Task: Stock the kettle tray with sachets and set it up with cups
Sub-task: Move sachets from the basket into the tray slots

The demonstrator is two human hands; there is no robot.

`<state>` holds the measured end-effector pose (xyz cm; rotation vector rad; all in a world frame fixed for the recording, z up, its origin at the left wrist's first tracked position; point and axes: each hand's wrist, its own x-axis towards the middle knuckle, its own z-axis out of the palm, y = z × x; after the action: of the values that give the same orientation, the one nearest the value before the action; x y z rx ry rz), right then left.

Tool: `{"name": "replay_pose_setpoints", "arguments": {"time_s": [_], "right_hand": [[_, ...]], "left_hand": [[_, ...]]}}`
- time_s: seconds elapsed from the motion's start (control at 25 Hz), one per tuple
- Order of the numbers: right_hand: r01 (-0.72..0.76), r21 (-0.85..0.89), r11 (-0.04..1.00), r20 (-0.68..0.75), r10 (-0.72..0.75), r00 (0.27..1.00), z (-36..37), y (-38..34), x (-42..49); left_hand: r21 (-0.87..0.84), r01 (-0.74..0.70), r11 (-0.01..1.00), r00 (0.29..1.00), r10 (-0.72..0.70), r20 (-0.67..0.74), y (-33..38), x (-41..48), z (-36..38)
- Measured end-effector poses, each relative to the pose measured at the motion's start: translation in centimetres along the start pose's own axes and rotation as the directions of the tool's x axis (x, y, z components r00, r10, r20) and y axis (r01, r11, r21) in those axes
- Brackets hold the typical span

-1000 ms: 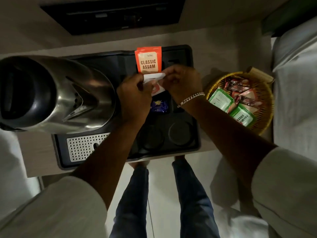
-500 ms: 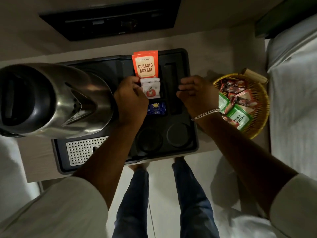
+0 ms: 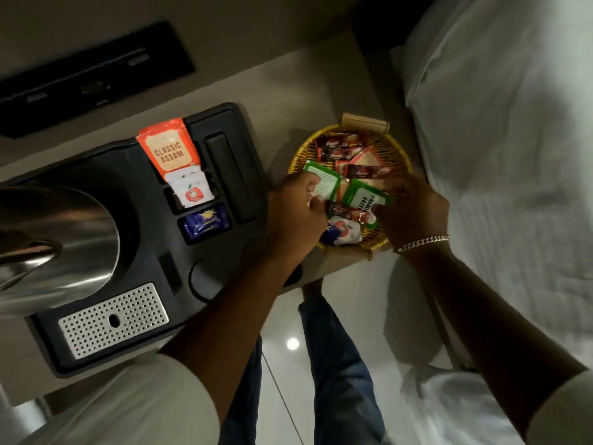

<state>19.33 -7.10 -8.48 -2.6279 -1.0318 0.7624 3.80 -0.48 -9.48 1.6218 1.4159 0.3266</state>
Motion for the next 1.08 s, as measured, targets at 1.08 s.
{"name": "replay_pose_setpoints", "arguments": {"time_s": [1.08], "right_hand": [[0.433,-0.198,0.879,0.143,-0.411,0.900,0.8,-0.3,5.3]], "left_hand": [[0.572,-0.329,0.752,0.944,0.285,0.168,2.0,7.1,3.7]]}}
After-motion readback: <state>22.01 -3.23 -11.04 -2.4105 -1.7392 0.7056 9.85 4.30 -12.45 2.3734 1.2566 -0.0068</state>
